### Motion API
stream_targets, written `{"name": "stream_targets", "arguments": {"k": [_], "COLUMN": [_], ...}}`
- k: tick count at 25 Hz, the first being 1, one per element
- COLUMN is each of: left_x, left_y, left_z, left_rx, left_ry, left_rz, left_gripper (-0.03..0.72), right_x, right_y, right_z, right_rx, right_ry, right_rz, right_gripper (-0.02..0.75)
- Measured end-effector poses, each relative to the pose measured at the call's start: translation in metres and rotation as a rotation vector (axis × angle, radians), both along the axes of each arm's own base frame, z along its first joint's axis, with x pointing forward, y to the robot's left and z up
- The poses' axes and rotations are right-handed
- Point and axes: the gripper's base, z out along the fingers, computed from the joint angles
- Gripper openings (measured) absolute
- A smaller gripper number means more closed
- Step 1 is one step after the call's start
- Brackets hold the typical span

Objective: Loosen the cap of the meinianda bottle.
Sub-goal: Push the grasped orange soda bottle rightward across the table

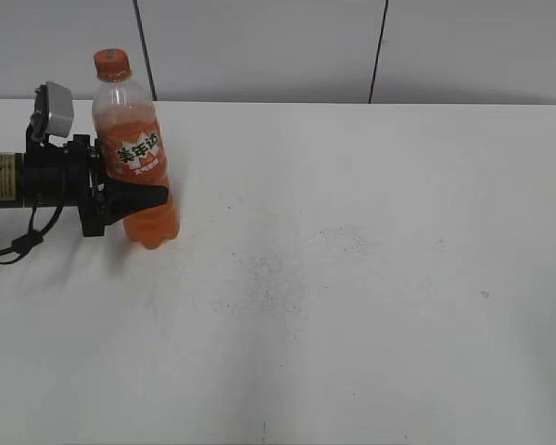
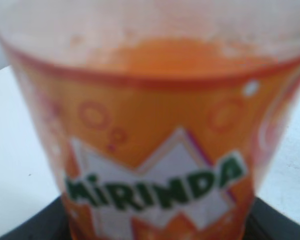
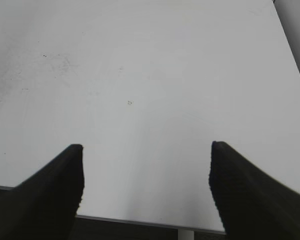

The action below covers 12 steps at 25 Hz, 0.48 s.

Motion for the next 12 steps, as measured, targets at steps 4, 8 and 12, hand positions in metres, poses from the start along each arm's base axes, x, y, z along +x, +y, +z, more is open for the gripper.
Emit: {"name": "stream_targets", "arguments": {"k": [4, 8, 12], "left_x": [-0.002, -0.007, -0.015], "left_y": [-0.017, -0.057, -0.106], "left_z": [0.0, 0.002, 0.005], "left_rx": [-0.002, -0.02, -0.046], "left_ry": [0.0, 0.002, -0.031], "left_rz": [-0.039, -0.095, -0.119], "left_gripper": [0.404, 0.404, 0.404], "right_x": [0.0, 0.0, 0.0], "right_y": [0.0, 0.001, 0.001], "right_z": [0.0, 0.0, 0.0], "right_rx": [0.0, 0.009, 0.016], "right_ry": [0.0, 0.0, 0.0], "right_rz": [0.0, 0.005, 0.009], "right_gripper": [0.586, 0.586, 0.586]}}
